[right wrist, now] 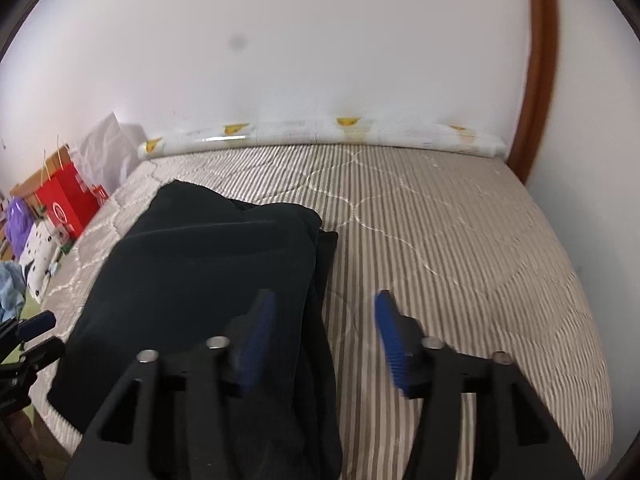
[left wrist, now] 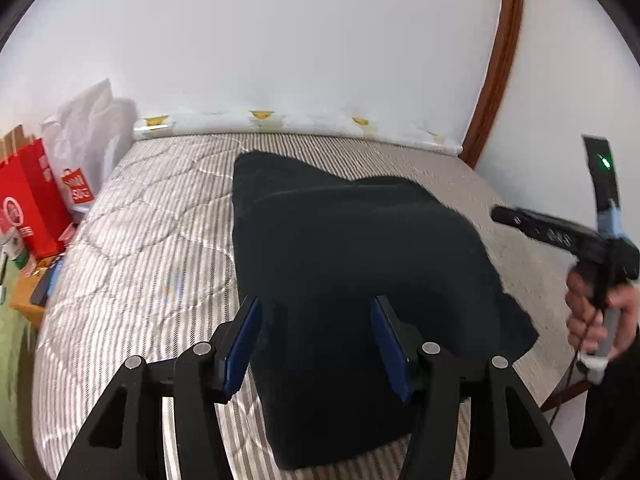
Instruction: Fold small clothes
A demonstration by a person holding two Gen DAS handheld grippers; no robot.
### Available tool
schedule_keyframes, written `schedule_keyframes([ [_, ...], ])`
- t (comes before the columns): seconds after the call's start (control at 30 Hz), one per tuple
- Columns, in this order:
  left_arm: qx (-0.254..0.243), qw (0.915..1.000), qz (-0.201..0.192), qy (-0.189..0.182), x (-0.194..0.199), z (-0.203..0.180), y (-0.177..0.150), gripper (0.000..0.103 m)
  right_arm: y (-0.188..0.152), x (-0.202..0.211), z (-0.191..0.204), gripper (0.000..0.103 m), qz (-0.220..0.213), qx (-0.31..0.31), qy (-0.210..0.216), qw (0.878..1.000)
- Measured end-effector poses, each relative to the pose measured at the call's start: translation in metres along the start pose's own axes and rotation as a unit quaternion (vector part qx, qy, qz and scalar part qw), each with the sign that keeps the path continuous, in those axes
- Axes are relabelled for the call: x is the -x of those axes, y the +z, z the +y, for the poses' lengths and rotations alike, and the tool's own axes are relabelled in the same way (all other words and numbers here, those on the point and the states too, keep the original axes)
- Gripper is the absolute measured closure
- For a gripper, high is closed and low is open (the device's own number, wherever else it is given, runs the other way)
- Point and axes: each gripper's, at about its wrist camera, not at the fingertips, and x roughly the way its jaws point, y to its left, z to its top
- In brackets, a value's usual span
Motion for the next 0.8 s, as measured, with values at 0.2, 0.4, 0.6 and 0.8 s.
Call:
schedule_keyframes([
  [0.2,0.007,0.9983,-0.045,0.036,0.059,-0.015,0.009,0.027,-0.019,0.063,-0.007,0.038,-0.009,-0.022,-0.005,1.000],
  [0.4,0.001,0.9951,-0.068,0.072,0.106,-0.033,0.007,0.016,-0.041,0.127,0.005,0.014,-0.033,-0.011,-0.015,0.999],
  [0.6,0.009,0.9931,-0.077,0.088,0.135,-0.036,0.000,0.016,-0.052,0.163,0.014,0.005,-0.049,-0.010,-0.023,0.998],
  [0.8,0.011,0.9918,-0.083,0.097,0.147,-0.033,-0.004,0.016,-0.054,0.182,0.014,0.005,-0.057,-0.013,-0.026,0.998],
])
